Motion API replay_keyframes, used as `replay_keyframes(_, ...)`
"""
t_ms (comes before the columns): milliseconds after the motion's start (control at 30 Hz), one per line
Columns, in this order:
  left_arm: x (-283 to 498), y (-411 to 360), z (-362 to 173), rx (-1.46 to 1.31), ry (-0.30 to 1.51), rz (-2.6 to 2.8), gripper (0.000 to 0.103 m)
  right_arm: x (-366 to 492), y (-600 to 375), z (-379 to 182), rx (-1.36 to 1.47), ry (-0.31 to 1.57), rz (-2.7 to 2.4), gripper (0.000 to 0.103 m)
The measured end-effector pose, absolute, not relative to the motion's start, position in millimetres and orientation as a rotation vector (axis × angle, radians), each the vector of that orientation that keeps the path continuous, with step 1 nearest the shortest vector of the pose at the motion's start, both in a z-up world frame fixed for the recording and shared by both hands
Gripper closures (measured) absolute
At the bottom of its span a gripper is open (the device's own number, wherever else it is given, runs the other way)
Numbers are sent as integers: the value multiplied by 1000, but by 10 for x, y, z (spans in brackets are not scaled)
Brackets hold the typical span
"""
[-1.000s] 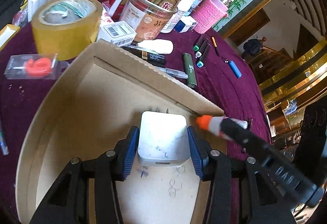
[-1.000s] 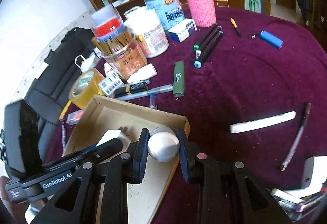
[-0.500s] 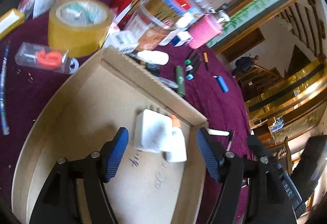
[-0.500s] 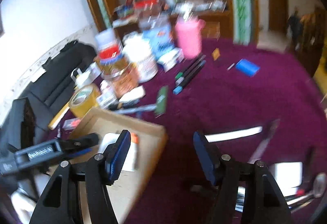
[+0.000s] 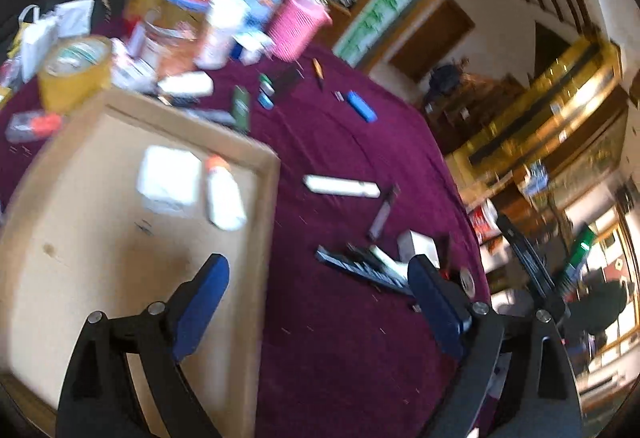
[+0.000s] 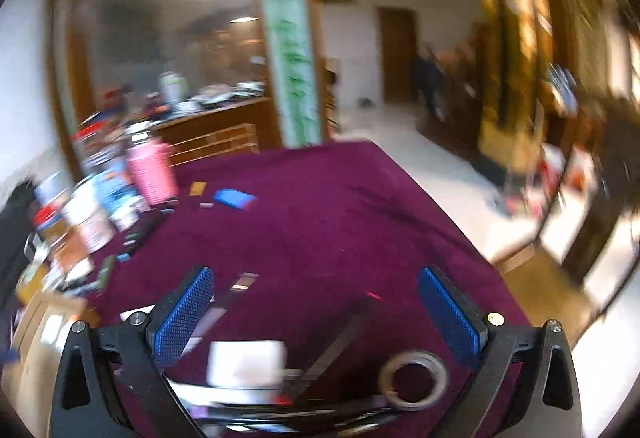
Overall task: Organize rigid objects
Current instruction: 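Open both tools and move them back over the pens, then grasp the white pen with the left tool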
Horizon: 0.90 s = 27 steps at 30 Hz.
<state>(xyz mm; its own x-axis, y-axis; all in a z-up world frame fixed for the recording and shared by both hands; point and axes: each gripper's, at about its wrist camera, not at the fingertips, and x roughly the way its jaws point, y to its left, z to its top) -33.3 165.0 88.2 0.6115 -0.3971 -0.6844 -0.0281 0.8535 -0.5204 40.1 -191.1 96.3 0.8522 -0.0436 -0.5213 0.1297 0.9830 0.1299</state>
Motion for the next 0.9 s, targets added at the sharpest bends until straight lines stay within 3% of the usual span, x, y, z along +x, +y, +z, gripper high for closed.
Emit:
replay_keyframes(200,-162,987,627,-381,1011,-224,13,423,-2492,483,308,608,-196,1)
replay_keyframes(567,755,453,114,-229,1133,-115,13,351,-2536,535,320,604,-138,1)
replay_keyframes(767,382,18,79,51,1260,-235,13,432,-2428,496,277,613,-115,1)
replay_keyframes(900,102,-9,131,41,1280,-331,13,452,-2389,456,259,638,-101,1)
